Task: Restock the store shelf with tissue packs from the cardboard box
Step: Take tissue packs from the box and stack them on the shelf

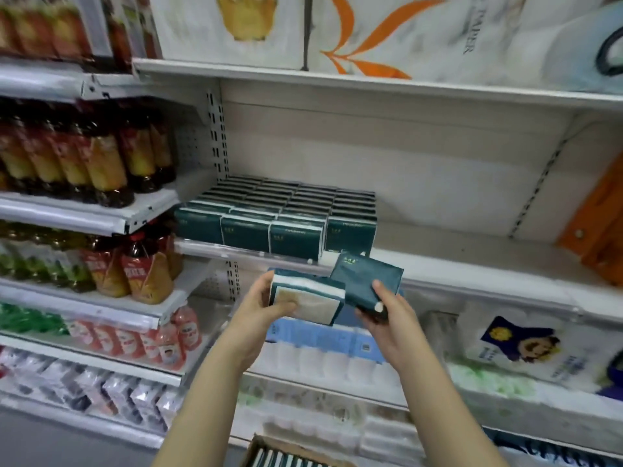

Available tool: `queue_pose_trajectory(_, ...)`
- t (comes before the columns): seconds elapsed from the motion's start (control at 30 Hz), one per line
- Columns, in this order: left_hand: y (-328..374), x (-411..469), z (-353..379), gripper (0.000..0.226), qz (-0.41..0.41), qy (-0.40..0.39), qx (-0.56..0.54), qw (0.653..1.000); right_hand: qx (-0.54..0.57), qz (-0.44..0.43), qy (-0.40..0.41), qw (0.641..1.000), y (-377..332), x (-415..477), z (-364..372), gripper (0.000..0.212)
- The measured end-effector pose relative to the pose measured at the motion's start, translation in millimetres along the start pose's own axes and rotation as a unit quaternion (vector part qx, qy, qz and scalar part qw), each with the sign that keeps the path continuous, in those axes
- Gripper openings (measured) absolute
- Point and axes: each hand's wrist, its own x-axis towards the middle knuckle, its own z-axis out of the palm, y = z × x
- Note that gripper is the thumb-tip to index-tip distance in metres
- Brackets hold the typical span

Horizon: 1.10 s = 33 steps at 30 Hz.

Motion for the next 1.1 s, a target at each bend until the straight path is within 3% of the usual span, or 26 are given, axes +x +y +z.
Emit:
queue_pose_trajectory(0.1, 10.7, 6.7, -7.8, 0.056, 0.02, -0.002, 0.038, 0.999, 0.044, 0.012, 0.014, 0.999, -9.1, -0.6, 20.3, 0.016)
queue_pose_trajectory(0.2, 21.6, 8.9, -10.6, 0.045, 0.08, 0.002, 0.095, 0.992, 0.068, 0.042, 0.021, 0.997, -13.3, -5.3, 33.4, 0.018)
queue_pose_trajectory(0.33, 36.8, 6.5, -10.3, 0.058, 0.168, 0.005, 0.192, 0.967, 0.128, 0.062, 0.034, 0.989, -18.5, -5.6, 39.5, 0.03)
queue_pose_trajectory(0.4, 39.9, 10.6, -7.5, 0.067, 0.188, 0.007, 0.202, 0.961, 0.109, 0.084, 0.017, 0.99, -20.2, -3.2, 43.0, 0.029)
queue_pose_trajectory(0.53, 43.4, 20.4, 4.6, 0.055, 0.211, -0.015, 0.2, 0.957, 0.105, 0.129, -0.034, 0.985, -26.7, 0.1, 51.6, 0.037)
queue_pose_trajectory(0.67, 48.9, 27.7, 15.7, 0.063, 0.217, -0.012, 0.23, 0.949, 0.138, 0.107, -0.056, 0.983, -31.9, 9.1, 51.9, 0.04)
queue_pose_trajectory(0.77, 46.7, 40.4, 20.7, 0.07, 0.183, 0.037, 0.196, 0.963, 0.139, 0.083, -0.058, 0.985, -34.8, 22.3, 48.0, 0.035)
queue_pose_trajectory(0.87, 48.7, 49.8, 27.9, 0.043, 0.075, 0.075, 0.026, 0.994, 0.114, 0.067, -0.055, 0.99, -42.4, 36.6, 42.4, 0.027)
queue_pose_trajectory(0.97, 53.0, 59.9, 30.5, 0.026, -0.009, 0.096, -0.083, 0.992, 0.065, 0.048, -0.061, 0.995, -50.0, 50.4, 36.9, 0.022)
queue_pose_trajectory(1.1, 54.8, 80.2, 34.9, 0.033, -0.033, 0.077, 0.021, 0.996, -0.008, 0.038, -0.093, 0.995, -53.2, 70.5, 31.5, 0.029)
